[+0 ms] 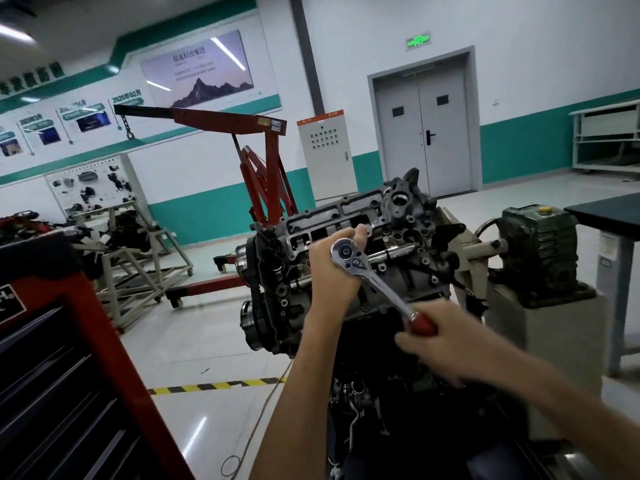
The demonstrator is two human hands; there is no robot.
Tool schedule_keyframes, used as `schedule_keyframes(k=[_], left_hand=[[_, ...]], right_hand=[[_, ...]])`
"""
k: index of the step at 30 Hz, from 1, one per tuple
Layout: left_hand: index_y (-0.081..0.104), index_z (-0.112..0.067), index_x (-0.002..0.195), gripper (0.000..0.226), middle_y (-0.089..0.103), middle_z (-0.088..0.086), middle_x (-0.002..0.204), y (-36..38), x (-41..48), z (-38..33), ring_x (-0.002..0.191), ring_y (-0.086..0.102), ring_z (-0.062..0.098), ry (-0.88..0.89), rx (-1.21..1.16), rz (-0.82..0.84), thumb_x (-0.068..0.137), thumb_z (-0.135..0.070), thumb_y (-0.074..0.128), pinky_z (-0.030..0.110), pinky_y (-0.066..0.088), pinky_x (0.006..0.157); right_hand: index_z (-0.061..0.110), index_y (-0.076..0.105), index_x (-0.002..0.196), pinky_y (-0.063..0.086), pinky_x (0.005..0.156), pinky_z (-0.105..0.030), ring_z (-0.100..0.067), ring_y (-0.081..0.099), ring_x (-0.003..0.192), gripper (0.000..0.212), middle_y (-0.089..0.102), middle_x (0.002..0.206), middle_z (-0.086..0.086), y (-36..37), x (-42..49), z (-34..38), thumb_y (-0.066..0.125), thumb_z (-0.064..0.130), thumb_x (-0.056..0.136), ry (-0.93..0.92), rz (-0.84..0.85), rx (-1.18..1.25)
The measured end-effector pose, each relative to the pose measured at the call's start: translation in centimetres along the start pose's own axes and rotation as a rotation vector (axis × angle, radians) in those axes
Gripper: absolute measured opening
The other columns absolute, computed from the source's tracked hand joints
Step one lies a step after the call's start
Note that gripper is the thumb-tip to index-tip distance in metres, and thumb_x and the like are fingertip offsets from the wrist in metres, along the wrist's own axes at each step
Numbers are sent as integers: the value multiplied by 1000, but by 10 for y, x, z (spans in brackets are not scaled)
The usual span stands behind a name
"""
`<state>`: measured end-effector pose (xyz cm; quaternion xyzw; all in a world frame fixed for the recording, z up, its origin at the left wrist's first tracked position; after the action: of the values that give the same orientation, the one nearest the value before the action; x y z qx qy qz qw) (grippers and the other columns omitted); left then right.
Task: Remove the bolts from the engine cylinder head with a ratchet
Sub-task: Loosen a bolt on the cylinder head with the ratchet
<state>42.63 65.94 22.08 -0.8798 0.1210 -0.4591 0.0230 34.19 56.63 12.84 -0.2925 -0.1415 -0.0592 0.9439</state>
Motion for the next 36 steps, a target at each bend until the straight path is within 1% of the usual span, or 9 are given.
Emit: schedule_keyframes(k=[6, 9, 14, 17, 21, 25, 27, 31, 36], left_hand=[[29, -2, 54, 51, 24, 8, 53, -1, -1, 1, 52, 22, 15, -19, 19, -35, 97, -12, 55, 30, 19, 51], [32, -9, 52, 50, 27, -2, 50, -6, 3, 5, 49, 24, 8, -47, 31, -4, 96, -12, 57, 26, 22, 49], [38, -7, 52, 48, 31, 1, 50, -13, 5, 8, 51, 27, 11, -37, 82, 110, 95, -16, 59, 29, 25, 54], [38, -1, 53, 49, 33, 2, 50, -13, 3, 9, 50, 28, 10, -37, 72, 81, 95, -15, 58, 28, 27, 53], [34, -20, 51, 50, 33, -13, 43, -19, -5, 15, 44, 28, 1, -85, -50, -53, 95, -8, 56, 15, 26, 46], [36, -7, 53, 47, 29, -11, 50, -17, -6, 8, 49, 24, 3, -61, -66, -89, 96, -7, 55, 20, 24, 49], [34, -9, 54, 47, 27, -12, 52, -18, -7, 5, 49, 23, 1, -48, -38, -100, 96, -6, 55, 16, 23, 49], [31, -18, 53, 51, 27, -13, 45, -24, -5, 7, 43, 26, 0, -54, -38, -21, 94, -4, 57, 8, 26, 47], [32, -16, 52, 50, 28, -11, 47, -20, 2, 6, 47, 25, 4, -48, 74, 95, 94, -9, 59, 22, 25, 51]], right_hand=[[25, 42, 60, 32, 35, -19, -16, 35, 29, 27, 39, 43, -2, 88, -7, 6, 59, 10, 76, 29, -2, 696], [22, 43, 60, 31, 32, -18, -15, 35, 26, 31, 40, 37, 2, 55, -3, -2, 55, 4, 81, 55, 82, 396], [19, 53, 66, 39, 43, -12, 0, 49, 41, 17, 53, 53, 4, -59, 34, 36, 62, 12, 78, -160, 76, -507], [22, 50, 63, 46, 51, -20, -5, 50, 46, 18, 53, 54, 4, -76, 42, 47, 62, 17, 75, -192, 14, -659], [14, 54, 68, 38, 43, -17, -1, 45, 42, 15, 52, 53, 3, -17, 5, 21, 67, 11, 76, -132, -97, -313], [19, 44, 69, 36, 39, -21, -11, 43, 37, 23, 44, 48, 1, 77, -15, 18, 62, 9, 79, -56, -88, 348], [20, 45, 71, 37, 38, -21, -14, 43, 35, 21, 45, 48, -1, 97, -12, 22, 60, 6, 79, -29, -55, 463], [18, 44, 59, 34, 34, -19, -7, 42, 32, 27, 45, 42, 6, 41, -3, 17, 61, 6, 76, -22, -71, 17], [21, 52, 65, 40, 52, -19, -10, 54, 52, 18, 54, 59, 4, -62, 29, 50, 65, 17, 77, -129, -15, -652]])
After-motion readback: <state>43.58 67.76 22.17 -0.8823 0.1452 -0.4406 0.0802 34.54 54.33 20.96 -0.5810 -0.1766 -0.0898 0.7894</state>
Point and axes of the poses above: each hand's wrist, its own x-axis towards the middle knuckle, its own y-axis out of the palm, z = x × y, the point moved 9 cm from there along x, towards the middle knuckle
